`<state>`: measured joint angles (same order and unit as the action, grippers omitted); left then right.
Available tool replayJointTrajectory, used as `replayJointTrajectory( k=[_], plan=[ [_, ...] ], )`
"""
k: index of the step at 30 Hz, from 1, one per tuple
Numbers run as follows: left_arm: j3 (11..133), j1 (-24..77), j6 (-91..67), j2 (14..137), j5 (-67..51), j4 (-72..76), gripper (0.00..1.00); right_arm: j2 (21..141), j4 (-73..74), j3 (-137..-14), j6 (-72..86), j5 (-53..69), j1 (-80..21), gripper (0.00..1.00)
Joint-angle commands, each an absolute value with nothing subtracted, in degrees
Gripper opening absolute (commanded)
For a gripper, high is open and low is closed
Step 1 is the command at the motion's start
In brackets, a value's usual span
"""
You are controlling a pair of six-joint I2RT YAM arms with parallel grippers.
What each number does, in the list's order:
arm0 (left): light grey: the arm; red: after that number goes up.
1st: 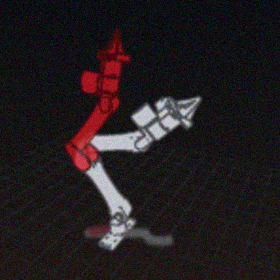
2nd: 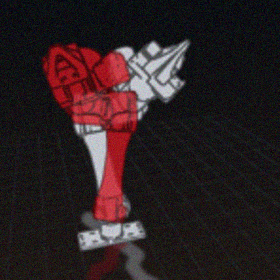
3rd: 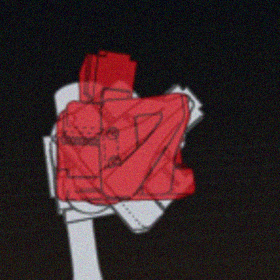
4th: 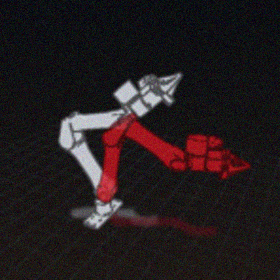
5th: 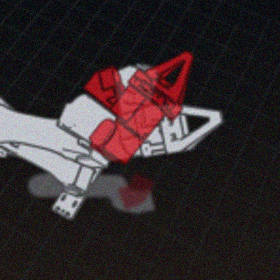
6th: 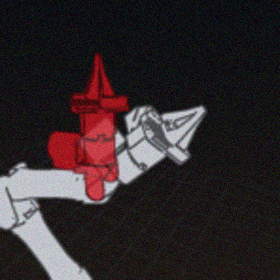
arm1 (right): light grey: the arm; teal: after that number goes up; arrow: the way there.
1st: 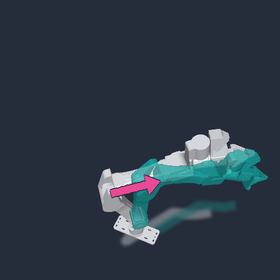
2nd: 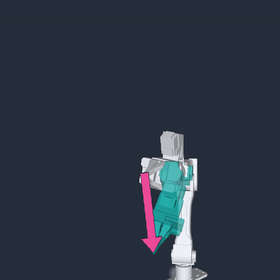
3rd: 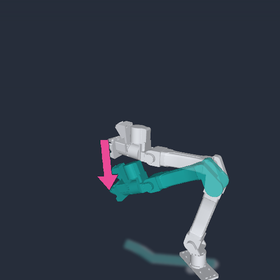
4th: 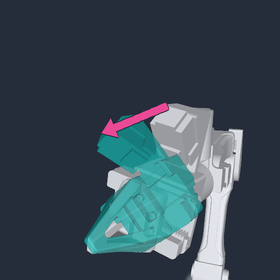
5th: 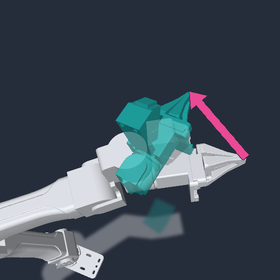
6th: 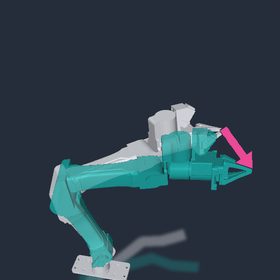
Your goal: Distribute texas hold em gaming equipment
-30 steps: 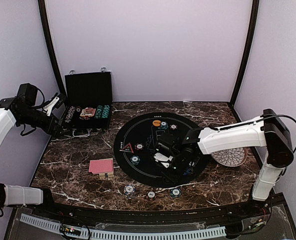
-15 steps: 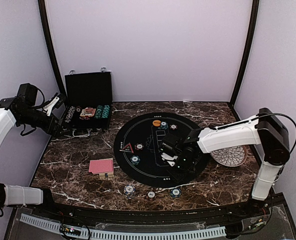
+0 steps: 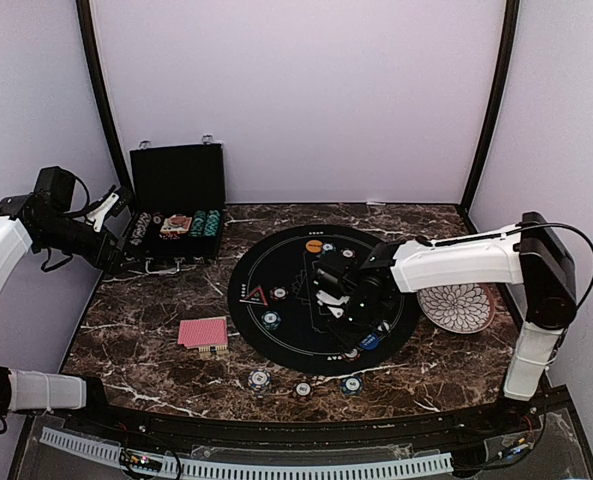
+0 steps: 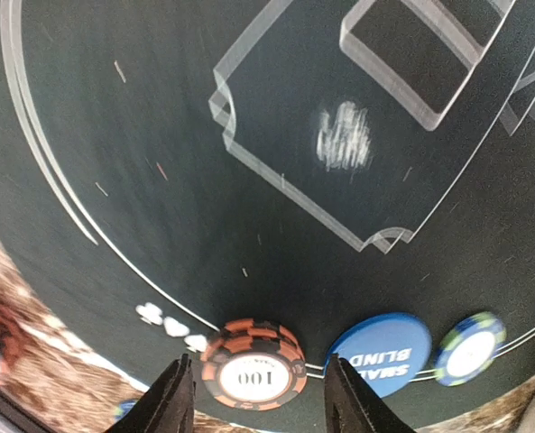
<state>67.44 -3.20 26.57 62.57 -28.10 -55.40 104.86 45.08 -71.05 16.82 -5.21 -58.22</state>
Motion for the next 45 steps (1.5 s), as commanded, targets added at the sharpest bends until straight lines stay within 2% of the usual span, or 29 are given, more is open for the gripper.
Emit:
replayJointTrajectory(
  k=[1, 3, 14, 22, 28, 45],
  plan=[
    [66.87, -2.98, 26.95, 62.40, -28.91, -54.94, 0.99, 102.78, 48.05, -77.51, 16.97, -6.80, -58.12, 0.50],
    [66.88, -2.99, 26.90, 62.40, -28.91, -55.01, 0.99, 102.19, 48.38, -79.68, 16.47, -5.47, -58.85, 0.51],
    [66.97, -2.94, 26.98, 62.25, -28.68, -55.11, 0.99, 108.52, 47.50, -91.53, 12.65, 1.77, -70.99, 0.80],
    [67.81, -2.97, 26.90, 62.49, -28.97, -55.52, 0.99, 113.59, 48.74, -96.53, 8.37, 3.48, -74.60, 0.89],
    [68.20, -2.92, 26.81, 62.02, -28.88, -55.63, 0.99, 116.62, 49.34, -98.76, 5.57, 2.72, -74.75, 0.91],
    [68.35, -2.96, 27.58, 60.20, -28.22, -56.67, 0.99, 122.93, 49.86, -103.57, 2.64, 2.06, -76.09, 0.88]
  ],
)
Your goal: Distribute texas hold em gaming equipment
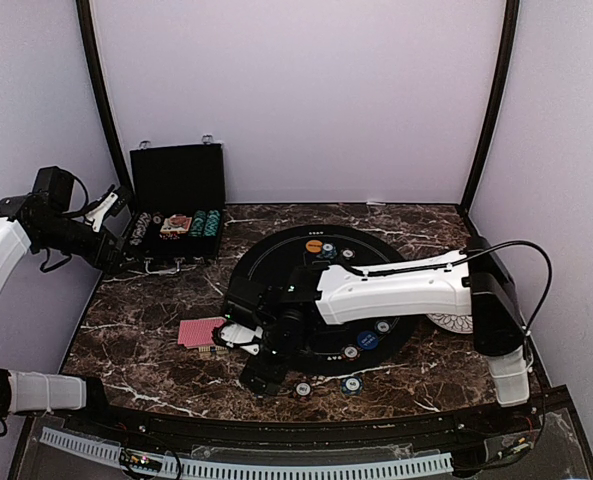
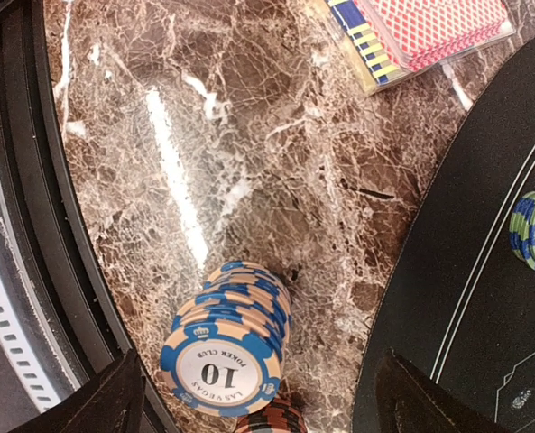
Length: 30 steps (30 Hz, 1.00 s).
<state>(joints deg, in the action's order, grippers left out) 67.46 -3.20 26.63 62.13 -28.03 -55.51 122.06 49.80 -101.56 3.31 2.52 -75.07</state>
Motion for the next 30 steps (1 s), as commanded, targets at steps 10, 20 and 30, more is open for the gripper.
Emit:
replayJointTrajectory(
  k=[10, 20, 30],
  plan=[
    [68.82, -2.99, 27.45, 59.84, -28.39, -57.06, 0.99, 124.72, 50.03, -104.65, 2.05, 2.68, -76.42, 0.78],
    [70.00, -2.93, 27.95, 59.45, -27.18, -57.98, 0.99, 125.51, 50.01, -104.50, 1.76, 2.77, -76.46, 0.63],
    [69.94, -2.91, 27.96, 58.94, -26.73, -58.09, 0.99, 124.98, 49.73, -103.91, 1.66, 2.42, -76.51, 0.37]
  ],
)
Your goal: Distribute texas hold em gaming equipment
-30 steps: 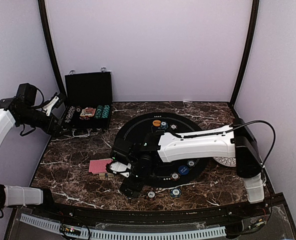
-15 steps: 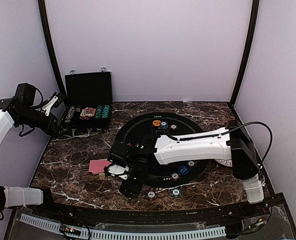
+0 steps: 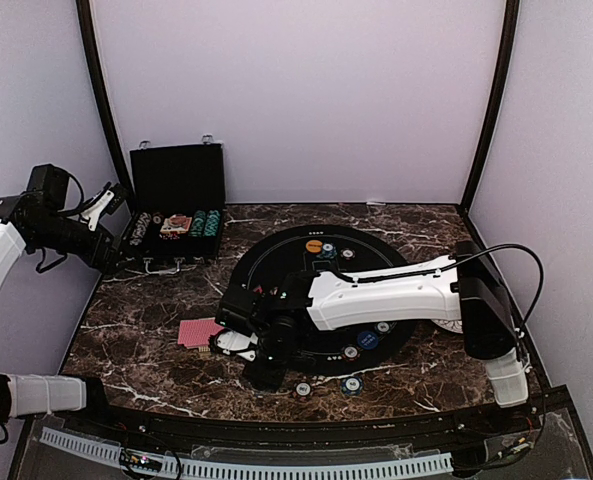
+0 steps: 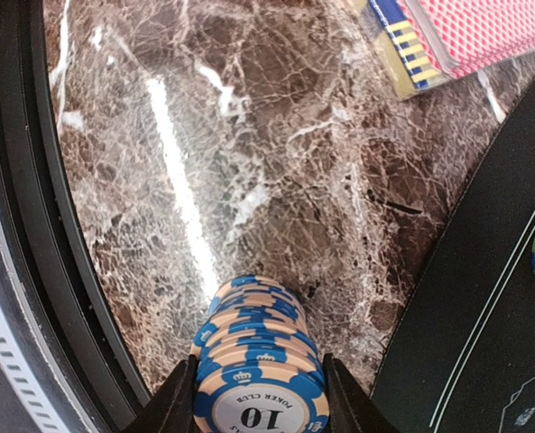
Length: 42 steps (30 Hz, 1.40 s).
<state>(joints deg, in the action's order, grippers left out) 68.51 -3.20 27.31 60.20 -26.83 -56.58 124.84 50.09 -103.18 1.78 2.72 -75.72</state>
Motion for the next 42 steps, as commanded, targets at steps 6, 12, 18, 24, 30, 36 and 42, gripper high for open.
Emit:
replayJointTrajectory(
  k=[6, 12, 18, 24, 30, 36, 42],
  plan=[
    [69.74, -2.92, 28.03, 58.42, -26.21, -58.33, 0.99, 124.04, 49.06, -103.06, 1.74, 1.79, -76.67, 0.19],
    [69.87, -2.99, 28.04, 58.21, -25.98, -58.44, 0.99, 122.19, 48.60, -102.40, 2.17, 0.59, -76.55, 0.05],
    [70.11, -2.99, 28.06, 58.52, -26.14, -58.45, 0.99, 118.89, 48.49, -100.49, 3.08, -1.21, -75.35, 0.01],
    [70.44, -2.92, 28.03, 58.88, -26.57, -58.38, 0.99, 116.09, 47.66, -97.42, 4.60, -2.75, -71.67, 0.00],
    [70.77, -2.95, 27.73, 59.39, -26.87, -57.71, 0.99, 117.07, 48.25, -97.11, 5.05, -4.96, -67.54, 0.00],
    [70.86, -2.93, 27.78, 59.86, -26.95, -57.67, 0.99, 118.95, 47.11, -97.30, 6.46, -6.04, -63.34, 0.00],
    [70.86, -2.91, 27.71, 60.22, -27.37, -57.60, 0.99, 123.83, 45.74, -98.77, 6.60, -4.84, -61.07, 0.00]
  ],
)
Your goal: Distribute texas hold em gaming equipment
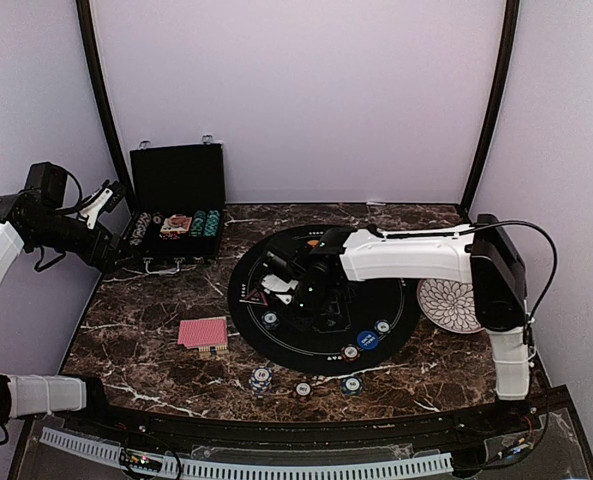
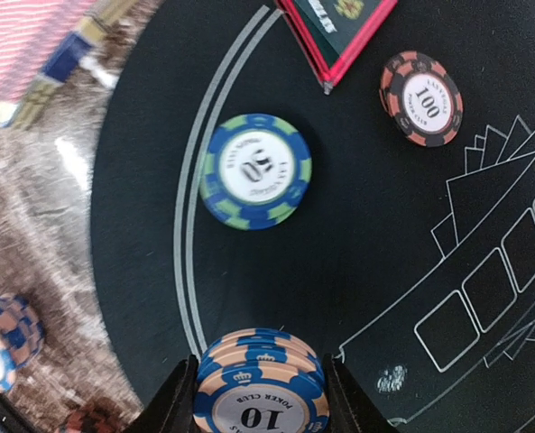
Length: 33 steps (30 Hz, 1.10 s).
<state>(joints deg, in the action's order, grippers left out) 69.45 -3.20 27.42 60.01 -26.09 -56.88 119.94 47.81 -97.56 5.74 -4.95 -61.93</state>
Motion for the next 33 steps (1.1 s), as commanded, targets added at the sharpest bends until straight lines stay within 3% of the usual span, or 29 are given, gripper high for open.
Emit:
replayJointTrajectory(
  k=[1, 12, 33],
  plan=[
    [70.85, -2.95, 27.71, 60.26, -27.41, -57.50, 0.99, 124.68, 45.70, -99.27, 6.58, -4.57, -61.01, 0.00],
    [69.43, -2.99, 27.78, 60.22, -26.88, -56.45, 0.99, 129.67, 45.33, -102.62, 6.42, -0.27, -61.12, 0.00],
    [68.63, -2.91, 27.87, 59.99, -27.01, -56.06, 0.99, 128.32, 46.36, -101.83, 7.21, 2.29, -66.04, 0.03]
  ],
)
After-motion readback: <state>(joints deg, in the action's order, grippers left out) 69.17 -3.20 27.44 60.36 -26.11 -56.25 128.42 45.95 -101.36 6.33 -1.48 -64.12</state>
